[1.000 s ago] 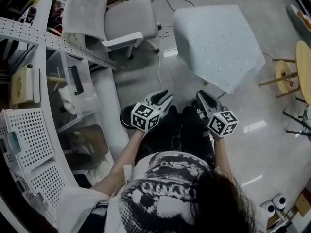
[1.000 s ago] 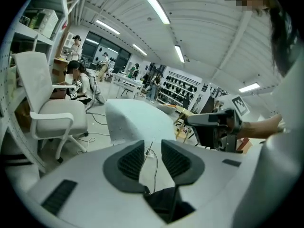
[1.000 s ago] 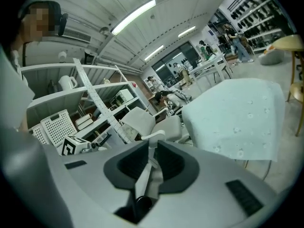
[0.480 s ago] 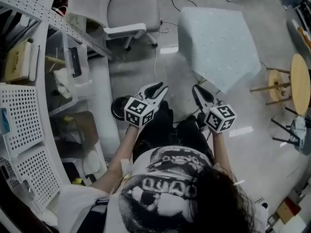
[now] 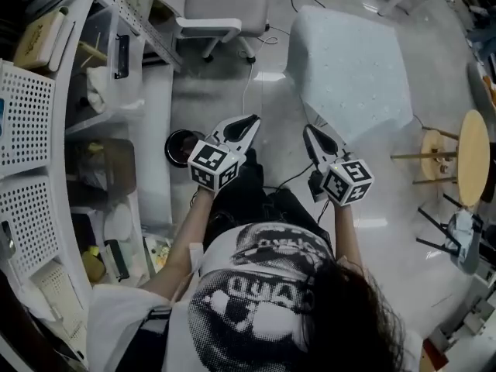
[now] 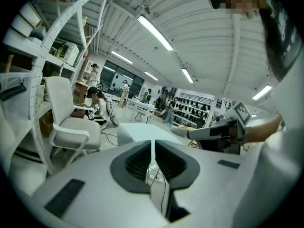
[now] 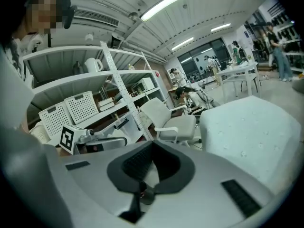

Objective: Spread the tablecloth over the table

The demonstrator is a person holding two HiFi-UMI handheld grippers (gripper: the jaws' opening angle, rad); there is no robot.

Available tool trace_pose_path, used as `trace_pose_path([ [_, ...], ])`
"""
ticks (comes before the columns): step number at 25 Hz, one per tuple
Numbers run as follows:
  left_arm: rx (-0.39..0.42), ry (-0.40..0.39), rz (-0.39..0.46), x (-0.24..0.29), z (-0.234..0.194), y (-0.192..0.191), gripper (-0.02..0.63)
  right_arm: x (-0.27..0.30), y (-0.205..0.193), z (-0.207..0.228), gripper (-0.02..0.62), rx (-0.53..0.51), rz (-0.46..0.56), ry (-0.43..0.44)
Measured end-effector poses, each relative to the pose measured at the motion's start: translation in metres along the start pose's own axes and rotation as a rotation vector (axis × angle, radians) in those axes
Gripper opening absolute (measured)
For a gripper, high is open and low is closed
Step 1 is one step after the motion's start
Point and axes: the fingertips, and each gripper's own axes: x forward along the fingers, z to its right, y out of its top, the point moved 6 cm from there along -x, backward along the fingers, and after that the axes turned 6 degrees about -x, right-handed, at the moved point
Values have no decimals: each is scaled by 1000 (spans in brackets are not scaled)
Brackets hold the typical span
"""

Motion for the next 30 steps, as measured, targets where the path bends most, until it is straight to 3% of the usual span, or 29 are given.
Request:
trace_pose_path([
  [6, -6, 18, 19, -6, 61, -18, 20, -50, -12, 5, -12, -27, 21, 26],
  [14, 116, 38, -16, -34, 134, -41, 17, -94, -43, -2, -11, -3, 40, 101],
  [21, 93, 69, 9, -58, 161, -61, 15, -124, -55, -17, -9, -36, 63, 139],
  [30, 111, 33, 20, -63, 197, -74, 15, -155, -64, -28, -5, -98, 74, 148],
])
